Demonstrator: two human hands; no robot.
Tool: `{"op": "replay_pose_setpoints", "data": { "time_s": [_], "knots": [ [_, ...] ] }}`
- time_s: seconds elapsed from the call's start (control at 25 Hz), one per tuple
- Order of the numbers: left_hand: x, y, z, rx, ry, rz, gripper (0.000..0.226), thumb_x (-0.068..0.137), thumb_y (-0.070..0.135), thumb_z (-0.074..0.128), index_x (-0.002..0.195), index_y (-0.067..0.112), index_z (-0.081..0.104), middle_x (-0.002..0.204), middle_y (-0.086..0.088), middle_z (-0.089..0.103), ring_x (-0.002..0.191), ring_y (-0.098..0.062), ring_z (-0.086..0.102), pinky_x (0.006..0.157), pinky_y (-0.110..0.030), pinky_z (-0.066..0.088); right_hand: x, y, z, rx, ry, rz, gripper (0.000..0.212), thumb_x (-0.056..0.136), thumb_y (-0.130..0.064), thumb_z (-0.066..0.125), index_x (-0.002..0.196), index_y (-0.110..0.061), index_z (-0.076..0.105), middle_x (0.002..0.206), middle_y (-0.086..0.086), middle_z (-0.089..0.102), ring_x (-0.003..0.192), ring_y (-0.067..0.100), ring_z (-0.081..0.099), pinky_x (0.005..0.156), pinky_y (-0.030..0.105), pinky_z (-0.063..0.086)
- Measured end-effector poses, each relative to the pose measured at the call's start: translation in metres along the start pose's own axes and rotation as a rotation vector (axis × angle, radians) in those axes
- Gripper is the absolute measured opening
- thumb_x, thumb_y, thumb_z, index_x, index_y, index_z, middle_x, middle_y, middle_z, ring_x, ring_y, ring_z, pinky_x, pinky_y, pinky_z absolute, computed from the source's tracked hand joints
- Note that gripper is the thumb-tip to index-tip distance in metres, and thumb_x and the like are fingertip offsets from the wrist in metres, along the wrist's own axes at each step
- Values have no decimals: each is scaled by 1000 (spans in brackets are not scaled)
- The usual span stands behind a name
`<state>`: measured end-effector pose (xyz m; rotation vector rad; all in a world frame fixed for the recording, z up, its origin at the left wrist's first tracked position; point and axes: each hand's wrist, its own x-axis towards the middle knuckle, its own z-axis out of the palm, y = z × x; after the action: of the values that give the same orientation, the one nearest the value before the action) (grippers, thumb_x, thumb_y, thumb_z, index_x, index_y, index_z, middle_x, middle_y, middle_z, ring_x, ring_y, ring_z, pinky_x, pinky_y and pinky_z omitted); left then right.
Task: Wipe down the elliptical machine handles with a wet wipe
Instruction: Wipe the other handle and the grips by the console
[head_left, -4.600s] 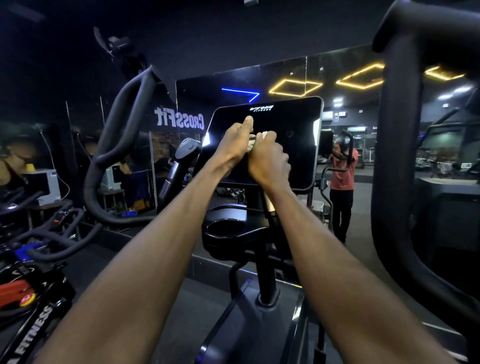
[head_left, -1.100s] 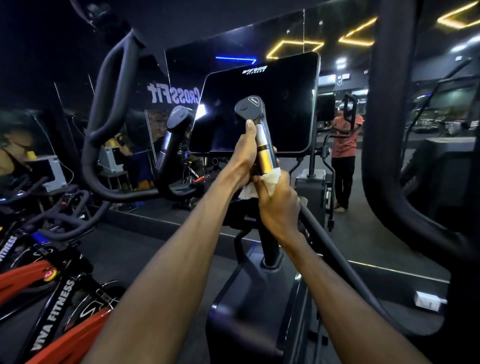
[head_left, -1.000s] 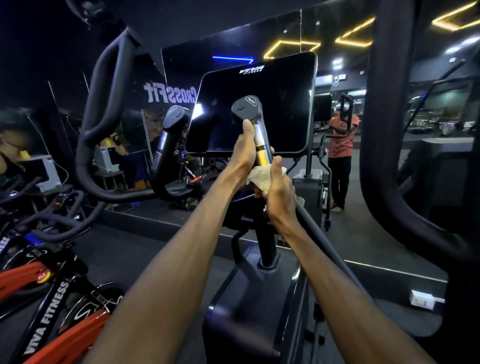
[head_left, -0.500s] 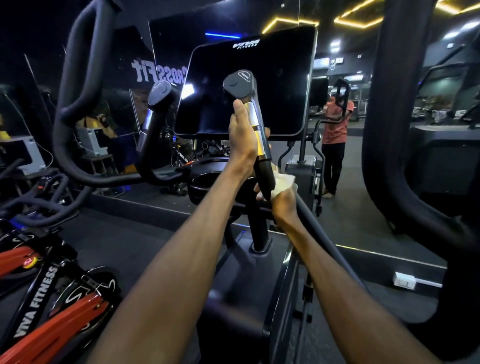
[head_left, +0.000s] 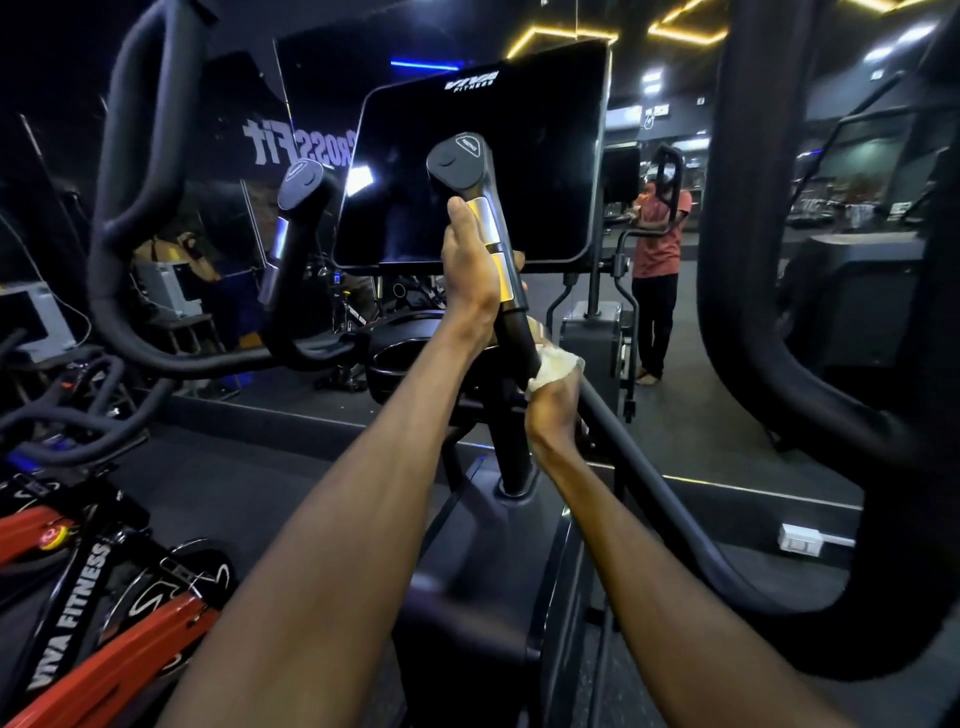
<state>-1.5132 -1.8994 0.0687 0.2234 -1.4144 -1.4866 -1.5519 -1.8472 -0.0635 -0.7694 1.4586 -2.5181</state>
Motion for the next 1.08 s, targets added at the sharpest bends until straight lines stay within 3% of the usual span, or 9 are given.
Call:
{"op": "replay_pose_setpoints", "data": {
  "time_s": [0.08, 0.24, 0.32, 0.4, 0.52, 0.64, 0.76, 0.88, 1.08],
  "knots": [
    [-2, 0, 1, 3, 4, 12, 51, 103, 53, 21, 88, 13, 49, 73, -18, 49, 49, -22, 51, 42, -27, 45, -22, -13, 7, 115, 84, 111, 15, 90, -40, 55, 85, -28, 62, 70, -12, 62, 70, 12, 58, 69, 30, 49],
    [-5, 5, 3, 29, 8, 48, 50, 105, 49, 20, 78, 18, 48, 68, -17, 49, 49, -22, 51, 42, -27, 45, -1, -38, 12, 751, 138, 615, 27, 100, -15, 42, 105, 4, 61, 87, 18, 75, 73, 30, 73, 59, 36, 58],
    [-9, 6, 3, 42, 10, 58, 49, 106, 46, 19, 78, 17, 47, 62, -13, 47, 46, -19, 51, 40, -26, 45, 8, -48, 5, 806, 188, 750, 29, 101, -15, 36, 91, -3, 60, 63, 15, 71, 54, 25, 71, 58, 34, 55],
    [-10, 5, 3, 53, 10, 64, 47, 106, 46, 20, 81, 16, 46, 61, -10, 47, 46, -18, 51, 40, -26, 46, 9, -47, -1, 823, 210, 815, 31, 101, -14, 32, 76, -11, 51, 45, 7, 60, 37, 21, 61, 46, 26, 52],
    [-5, 5, 1, 66, 12, 76, 48, 105, 48, 20, 80, 16, 45, 62, -12, 48, 48, -21, 51, 42, -28, 46, 14, -49, 1, 766, 205, 864, 25, 99, -16, 33, 89, -9, 56, 85, 8, 63, 68, 26, 61, 51, 31, 55],
    [-3, 1, -1, 125, 22, 70, 49, 103, 52, 20, 87, 16, 48, 74, -20, 53, 55, -24, 54, 46, -30, 48, 13, -46, 7, 804, 207, 898, 24, 98, -17, 36, 92, -8, 58, 89, 10, 61, 72, 28, 58, 47, 34, 54],
    [0, 0, -4, 139, 18, 73, 56, 100, 58, 20, 103, 11, 50, 85, -22, 56, 60, -24, 58, 53, -32, 50, 4, -49, 8, 907, 159, 948, 30, 93, -16, 35, 101, -7, 63, 94, 16, 65, 73, 31, 61, 63, 39, 50],
    [-3, 4, -3, 175, -2, 94, 55, 101, 56, 18, 92, 13, 50, 82, -21, 53, 62, -27, 55, 56, -38, 50, 7, -55, 10, 909, 210, 1080, 22, 91, -21, 35, 86, -12, 54, 76, 13, 54, 66, 24, 48, 70, 30, 42],
    [-5, 6, -10, 260, -38, 78, 55, 85, 77, 24, 74, 31, 53, 78, -17, 53, 72, -31, 51, 71, -63, 50, -2, -70, 18, 846, 277, 1042, 20, 92, -16, 36, 86, -7, 53, 83, 16, 46, 72, 26, 47, 78, 29, 45]
  ]
}}
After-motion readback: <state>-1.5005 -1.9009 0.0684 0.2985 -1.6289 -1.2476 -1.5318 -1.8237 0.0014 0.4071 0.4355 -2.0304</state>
